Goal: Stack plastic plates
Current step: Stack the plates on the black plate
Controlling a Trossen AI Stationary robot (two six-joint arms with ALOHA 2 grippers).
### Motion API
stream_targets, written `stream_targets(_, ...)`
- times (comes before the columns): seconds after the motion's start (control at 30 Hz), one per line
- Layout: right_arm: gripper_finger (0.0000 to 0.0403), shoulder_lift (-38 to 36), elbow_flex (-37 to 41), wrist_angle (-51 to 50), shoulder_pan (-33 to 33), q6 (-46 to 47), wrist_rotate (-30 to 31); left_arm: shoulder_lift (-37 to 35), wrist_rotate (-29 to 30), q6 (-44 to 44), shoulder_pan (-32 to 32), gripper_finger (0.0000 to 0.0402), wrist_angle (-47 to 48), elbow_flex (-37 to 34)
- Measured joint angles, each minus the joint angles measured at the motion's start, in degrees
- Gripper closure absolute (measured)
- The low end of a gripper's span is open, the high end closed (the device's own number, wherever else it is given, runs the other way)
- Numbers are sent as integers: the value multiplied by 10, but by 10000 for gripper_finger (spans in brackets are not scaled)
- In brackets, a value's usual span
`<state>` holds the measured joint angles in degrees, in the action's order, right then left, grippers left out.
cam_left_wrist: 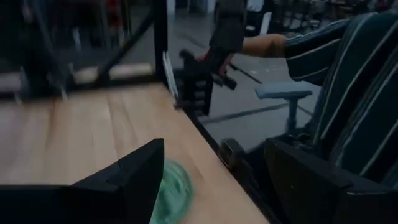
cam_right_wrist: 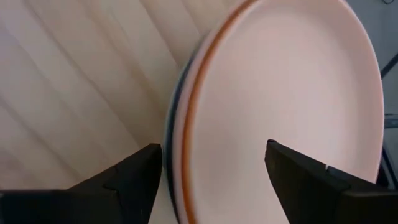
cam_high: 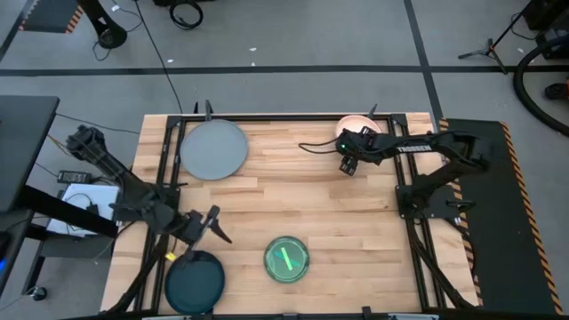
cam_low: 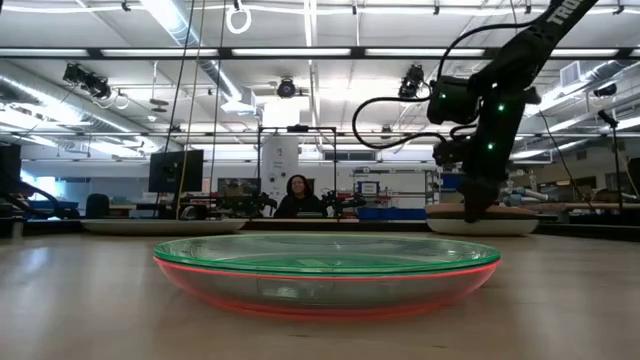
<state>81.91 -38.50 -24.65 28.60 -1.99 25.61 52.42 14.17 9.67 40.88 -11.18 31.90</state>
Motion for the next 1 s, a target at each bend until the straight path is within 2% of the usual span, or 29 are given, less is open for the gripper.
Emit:
stream_targets(0.1, 116, 7, 0, 17, -1, -1, -1, 37, 36, 74, 12, 118, 4, 1)
stream_targets(0.27, 116, -14, 0, 7, -20, -6, 5, 84, 47, 139, 1, 118, 15, 0)
stream_targets(0.57, 116, -57, 0, -54, -38, -36, 3, 118, 109, 107, -78, 118, 20, 0)
stream_targets(0.8, 118, -42, 38, 24, -24, -129, -6, 159, 110, 122, -109, 118, 23, 0)
stream_targets(1.0, 134, -16, 61, 46, 0, -123, -10, 171, 106, 122, -109, 118, 25, 0)
